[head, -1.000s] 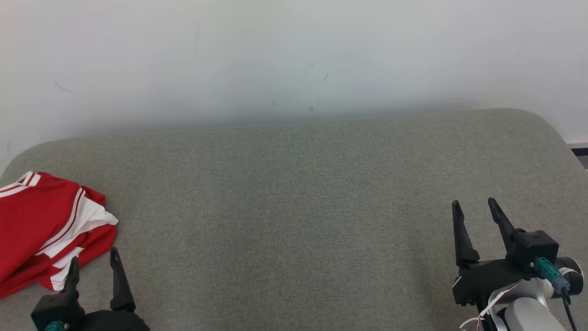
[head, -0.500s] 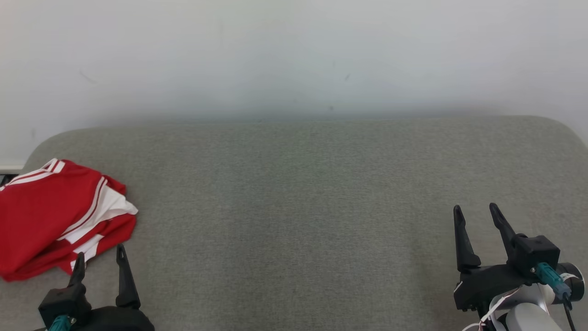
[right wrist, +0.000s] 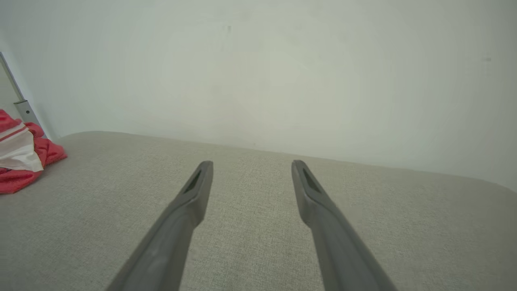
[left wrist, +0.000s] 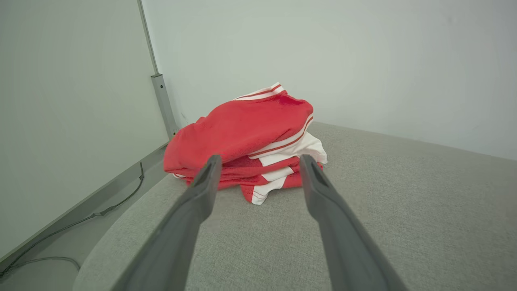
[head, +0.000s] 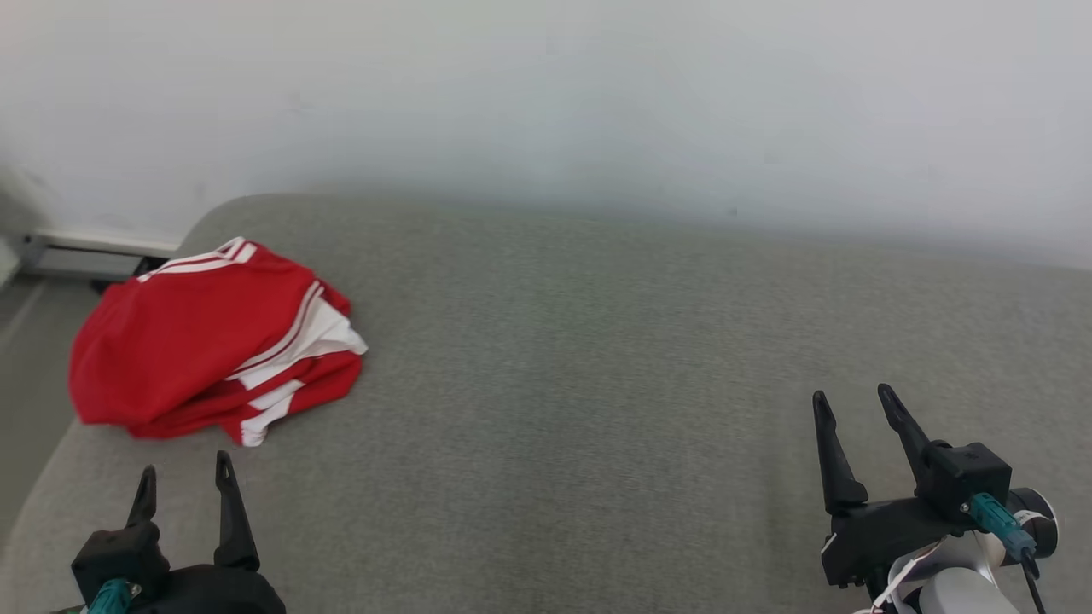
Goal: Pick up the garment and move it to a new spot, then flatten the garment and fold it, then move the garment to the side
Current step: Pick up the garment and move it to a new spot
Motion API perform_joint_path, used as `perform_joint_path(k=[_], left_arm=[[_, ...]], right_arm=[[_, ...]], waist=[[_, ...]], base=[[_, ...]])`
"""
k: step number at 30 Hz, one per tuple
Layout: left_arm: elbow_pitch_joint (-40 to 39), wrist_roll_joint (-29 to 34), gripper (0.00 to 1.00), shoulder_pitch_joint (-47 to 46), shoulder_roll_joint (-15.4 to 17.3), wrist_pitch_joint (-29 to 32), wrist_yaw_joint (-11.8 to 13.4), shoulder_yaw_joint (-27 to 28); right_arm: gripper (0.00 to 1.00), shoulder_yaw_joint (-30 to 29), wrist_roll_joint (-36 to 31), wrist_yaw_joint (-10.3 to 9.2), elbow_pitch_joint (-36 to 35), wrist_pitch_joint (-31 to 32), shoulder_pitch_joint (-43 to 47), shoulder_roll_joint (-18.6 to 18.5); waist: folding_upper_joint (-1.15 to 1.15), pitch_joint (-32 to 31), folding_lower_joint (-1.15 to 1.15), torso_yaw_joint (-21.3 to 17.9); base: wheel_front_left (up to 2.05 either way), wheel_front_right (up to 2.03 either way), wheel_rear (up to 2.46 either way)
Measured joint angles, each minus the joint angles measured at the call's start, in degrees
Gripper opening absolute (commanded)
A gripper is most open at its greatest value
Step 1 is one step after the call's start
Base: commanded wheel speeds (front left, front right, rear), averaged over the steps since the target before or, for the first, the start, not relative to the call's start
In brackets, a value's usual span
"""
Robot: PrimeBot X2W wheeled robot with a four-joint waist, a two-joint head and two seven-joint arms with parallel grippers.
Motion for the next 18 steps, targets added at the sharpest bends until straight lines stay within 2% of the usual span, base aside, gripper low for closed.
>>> perform_joint_path(k=[12, 18], left_arm=[[-0.5, 0.3, 1.00, 0.0, 0.0, 1.6, 0.0, -0.7], [-1.2, 0.3, 1.00, 0.5, 0.2, 2.0, 0.0, -0.3]], right_arm=[[1.00, 0.3, 0.0, 0.01, 0.2, 0.0, 0.0, 0.4], [1.00, 1.4, 0.0, 0.24, 0.5, 0.0, -0.3, 1.3]], waist=[[0.00, -0.3, 0.00, 9.5], [0.00, -0.6, 0.00, 13.1]], base=[[0.00, 0.00, 0.00], [0.00, 0.00, 0.00]])
